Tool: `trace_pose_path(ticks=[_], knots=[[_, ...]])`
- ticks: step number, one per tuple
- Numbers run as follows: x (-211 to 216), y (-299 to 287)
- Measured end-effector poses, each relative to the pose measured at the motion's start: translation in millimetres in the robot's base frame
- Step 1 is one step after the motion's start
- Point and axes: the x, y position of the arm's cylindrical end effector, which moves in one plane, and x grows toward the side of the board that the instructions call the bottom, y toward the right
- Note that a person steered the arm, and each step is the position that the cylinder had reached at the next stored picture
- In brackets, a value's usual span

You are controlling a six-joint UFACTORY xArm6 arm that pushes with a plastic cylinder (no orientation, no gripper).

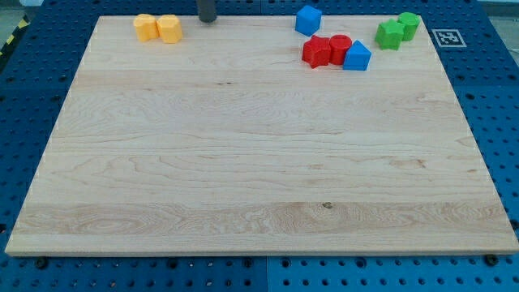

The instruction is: Slide blue cube a bit right and down

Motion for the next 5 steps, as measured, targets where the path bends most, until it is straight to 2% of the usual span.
trace_pose_path(ticks=[3, 5], knots=[[0.5, 69.7], [1.1, 144.1]])
